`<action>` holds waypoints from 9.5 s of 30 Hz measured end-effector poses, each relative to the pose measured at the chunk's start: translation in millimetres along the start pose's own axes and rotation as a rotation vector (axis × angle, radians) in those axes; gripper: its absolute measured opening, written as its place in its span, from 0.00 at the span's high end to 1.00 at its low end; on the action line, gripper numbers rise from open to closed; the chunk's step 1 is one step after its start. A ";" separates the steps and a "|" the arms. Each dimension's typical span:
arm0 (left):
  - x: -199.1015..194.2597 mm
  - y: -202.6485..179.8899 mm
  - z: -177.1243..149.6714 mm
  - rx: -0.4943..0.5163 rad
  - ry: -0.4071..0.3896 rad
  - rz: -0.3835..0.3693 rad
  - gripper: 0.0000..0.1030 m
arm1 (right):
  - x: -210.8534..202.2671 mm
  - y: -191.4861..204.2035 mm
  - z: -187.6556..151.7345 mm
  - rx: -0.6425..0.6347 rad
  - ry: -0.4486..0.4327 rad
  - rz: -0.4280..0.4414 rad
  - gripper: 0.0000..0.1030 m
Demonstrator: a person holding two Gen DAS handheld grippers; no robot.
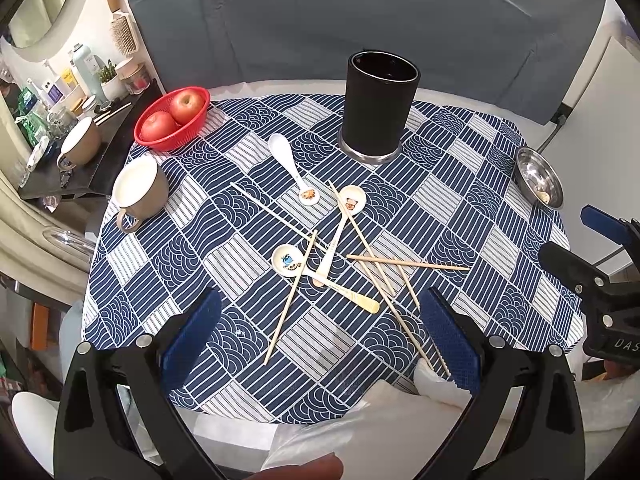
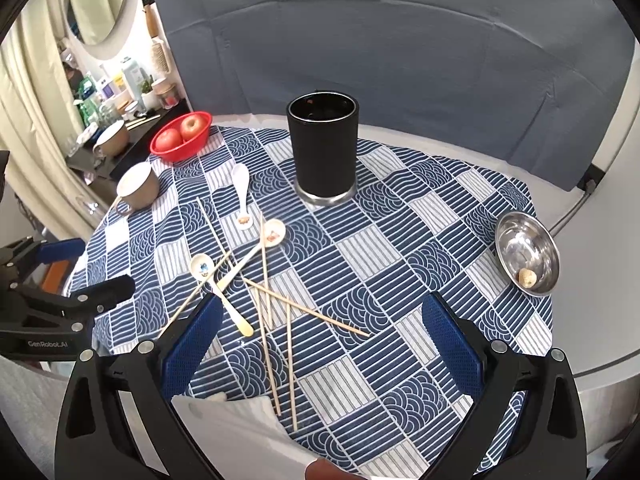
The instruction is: Organize utensils
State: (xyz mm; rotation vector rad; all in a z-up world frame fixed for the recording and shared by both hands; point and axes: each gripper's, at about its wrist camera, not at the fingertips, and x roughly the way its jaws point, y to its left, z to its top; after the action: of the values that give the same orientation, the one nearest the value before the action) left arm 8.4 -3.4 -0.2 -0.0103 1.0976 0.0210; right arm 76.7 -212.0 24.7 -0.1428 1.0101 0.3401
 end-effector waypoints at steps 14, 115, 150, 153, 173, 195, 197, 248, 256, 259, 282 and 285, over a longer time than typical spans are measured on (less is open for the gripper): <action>1.5 3.0 1.3 0.000 0.006 0.001 0.06 | 4.9 4.0 2.5 -0.019 0.017 0.006 0.07; 177.4 113.9 -65.3 -0.069 0.463 0.001 0.95 | 200.9 -59.6 -58.4 0.091 0.720 0.201 0.96; 120.3 85.6 -17.9 -0.088 0.346 0.061 0.95 | 190.8 -62.3 -55.4 -0.075 0.625 0.213 0.73; 116.9 83.2 -19.7 -0.090 0.348 0.072 0.95 | 194.5 -53.7 -60.4 -0.132 0.606 0.166 0.74; 109.2 52.6 -9.2 -0.039 0.329 0.130 0.95 | 173.9 -90.5 -90.0 -0.091 0.516 0.024 0.96; 80.4 -2.2 35.2 -0.057 0.197 0.138 0.95 | 93.5 -163.9 20.5 -0.011 0.164 0.192 0.95; 81.1 -7.1 43.8 -0.049 0.190 0.129 0.95 | 87.9 -163.9 35.7 0.006 0.131 0.219 0.95; 172.4 -35.8 279.3 -0.048 -0.208 -0.415 0.95 | 137.8 -81.6 284.6 0.125 -0.301 0.201 0.95; 186.6 -35.5 268.7 -0.046 -0.199 -0.400 0.95 | 181.9 -80.0 277.0 0.138 -0.251 0.183 0.95; 188.5 -33.7 262.7 -0.052 -0.203 -0.387 0.95 | 188.9 -79.3 269.6 0.129 -0.221 0.192 0.95; 153.8 -42.2 225.7 0.011 -0.175 -0.343 0.66 | 153.6 -89.8 228.4 0.087 -0.212 0.228 0.91; 146.4 -37.1 221.0 0.003 -0.176 -0.326 0.50 | 149.1 -91.6 226.9 0.076 -0.208 0.230 0.87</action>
State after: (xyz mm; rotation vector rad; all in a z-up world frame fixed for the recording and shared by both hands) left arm 272.5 -34.6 -29.9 -0.1814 0.9099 -0.2675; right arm 363.0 -204.3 14.3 0.0772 0.8332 0.5143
